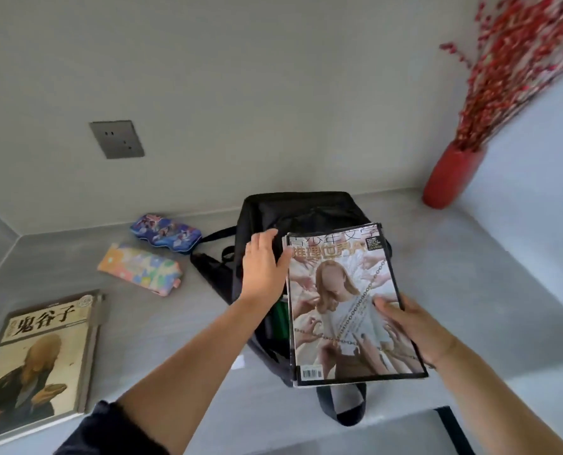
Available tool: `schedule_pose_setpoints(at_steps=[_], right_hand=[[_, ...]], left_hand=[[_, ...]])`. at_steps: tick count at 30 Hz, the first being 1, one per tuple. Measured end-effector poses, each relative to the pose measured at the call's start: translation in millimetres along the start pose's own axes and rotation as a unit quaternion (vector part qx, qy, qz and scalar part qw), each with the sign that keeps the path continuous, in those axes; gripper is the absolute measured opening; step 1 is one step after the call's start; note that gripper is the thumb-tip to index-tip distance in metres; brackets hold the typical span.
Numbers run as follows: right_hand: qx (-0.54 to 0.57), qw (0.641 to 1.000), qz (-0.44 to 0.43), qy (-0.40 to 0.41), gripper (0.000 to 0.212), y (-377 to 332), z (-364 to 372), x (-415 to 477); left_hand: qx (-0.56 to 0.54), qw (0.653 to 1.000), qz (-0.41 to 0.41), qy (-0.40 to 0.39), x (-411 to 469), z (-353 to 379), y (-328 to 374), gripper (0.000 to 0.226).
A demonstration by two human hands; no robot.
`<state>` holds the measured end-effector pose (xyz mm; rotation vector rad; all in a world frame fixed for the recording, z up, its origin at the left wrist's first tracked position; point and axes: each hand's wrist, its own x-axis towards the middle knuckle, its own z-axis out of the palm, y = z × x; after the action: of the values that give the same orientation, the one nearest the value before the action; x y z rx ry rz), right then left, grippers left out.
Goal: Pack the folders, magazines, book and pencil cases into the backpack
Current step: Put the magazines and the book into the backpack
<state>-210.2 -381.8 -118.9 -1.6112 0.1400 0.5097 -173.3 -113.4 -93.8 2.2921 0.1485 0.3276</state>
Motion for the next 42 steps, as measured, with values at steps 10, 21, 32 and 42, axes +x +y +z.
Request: schedule_pose_setpoints(at_steps=[10,21,32,42], right_hand=[[0.021,0.997,0.044,0.051,0.029,65.3,-34.1,-35.4],[0.025,0.994,0.072,0.080,0.024,96.0,-46.5,-54.7],[0.025,0.996,0.074,0.047,0.017,96.1,-56.8,-48.9],[-0.005,0.996,0.088,0.004,0.026,85.5,-47.0,-36.0]], left_hand=[[0.436,0.859,0.211,-0.166,21.4,100.1,46.2,0.051],[0.486,0.820,0.202,-0.225,13.3,89.6,4.8,0.073],[0.496,0.796,0.239,-0.254,16.8,69.8,-29.2,0.080],[0.426,0.834,0.241,-0.256,34.4,37.2,-35.6,0.049]])
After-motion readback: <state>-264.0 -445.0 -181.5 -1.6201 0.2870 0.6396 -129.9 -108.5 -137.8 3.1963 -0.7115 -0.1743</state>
